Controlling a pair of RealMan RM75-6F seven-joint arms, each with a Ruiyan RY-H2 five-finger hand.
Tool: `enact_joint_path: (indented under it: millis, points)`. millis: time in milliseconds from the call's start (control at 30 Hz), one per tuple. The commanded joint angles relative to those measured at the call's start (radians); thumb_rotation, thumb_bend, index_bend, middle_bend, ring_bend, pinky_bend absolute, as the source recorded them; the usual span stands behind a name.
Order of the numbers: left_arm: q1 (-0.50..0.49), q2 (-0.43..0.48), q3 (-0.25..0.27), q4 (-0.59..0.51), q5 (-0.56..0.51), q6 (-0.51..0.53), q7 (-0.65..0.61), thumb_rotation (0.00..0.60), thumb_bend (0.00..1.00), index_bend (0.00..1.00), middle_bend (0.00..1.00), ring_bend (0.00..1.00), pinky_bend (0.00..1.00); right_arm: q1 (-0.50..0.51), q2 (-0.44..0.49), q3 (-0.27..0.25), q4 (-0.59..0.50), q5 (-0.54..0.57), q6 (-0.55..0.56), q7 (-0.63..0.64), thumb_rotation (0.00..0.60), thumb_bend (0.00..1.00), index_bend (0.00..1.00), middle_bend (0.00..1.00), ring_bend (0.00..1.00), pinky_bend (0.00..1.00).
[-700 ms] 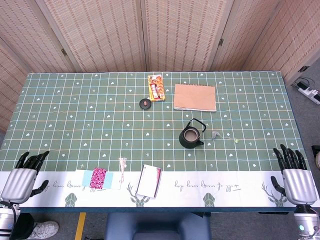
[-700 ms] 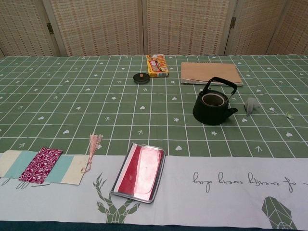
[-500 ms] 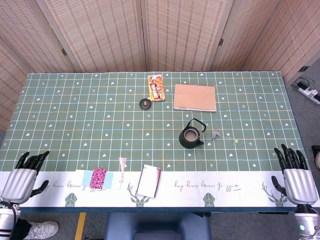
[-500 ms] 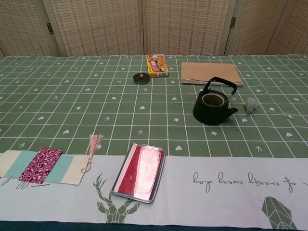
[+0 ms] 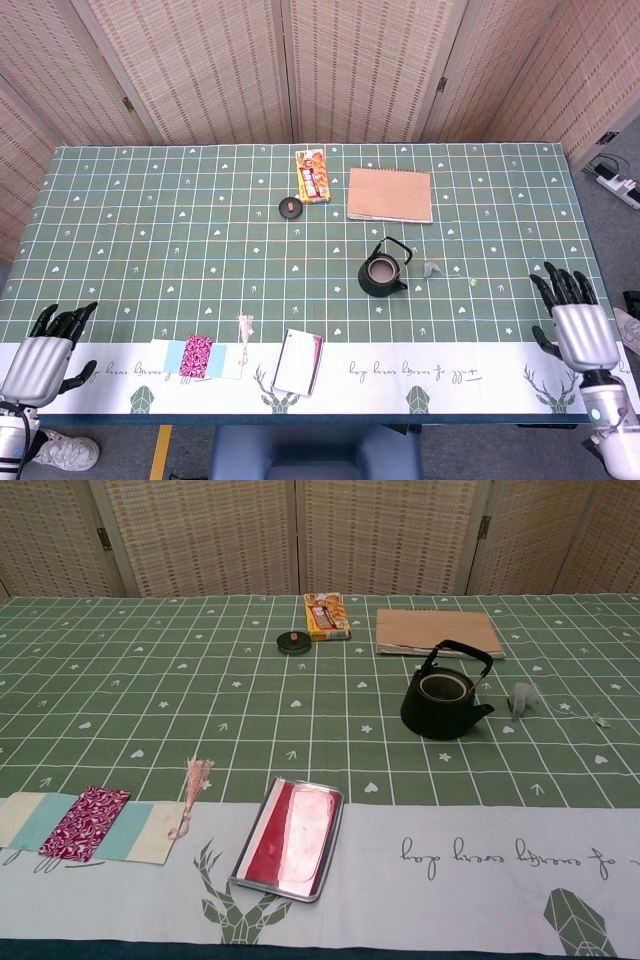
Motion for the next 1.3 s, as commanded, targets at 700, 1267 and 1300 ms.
enact_joint_path:
  millis: [700,1267,1300]
  points:
    - [-0.005,0.009,0.001,0.003,-0.006,-0.014,-0.023,0.600,0.29,0.01,0.13,0.15,0.06,0.276,-0.269,0.077,0.355,0.272,-0.359,-0.107,0.600,0.38,0.41,0.01,0.00,0.00]
    - [-0.010,0.019,0.003,0.006,-0.002,-0.024,-0.051,0.600,0.29,0.01,0.13,0.15,0.06,0.362,-0.380,0.084,0.509,0.345,-0.448,-0.129,0.600,0.38,0.42,0.02,0.01,0.00]
    - [-0.010,0.019,0.004,0.006,-0.002,-0.023,-0.051,0.600,0.29,0.01,0.13,0.15,0.06,0.366,-0.383,0.083,0.512,0.350,-0.451,-0.135,0.600,0.38,0.43,0.02,0.01,0.00]
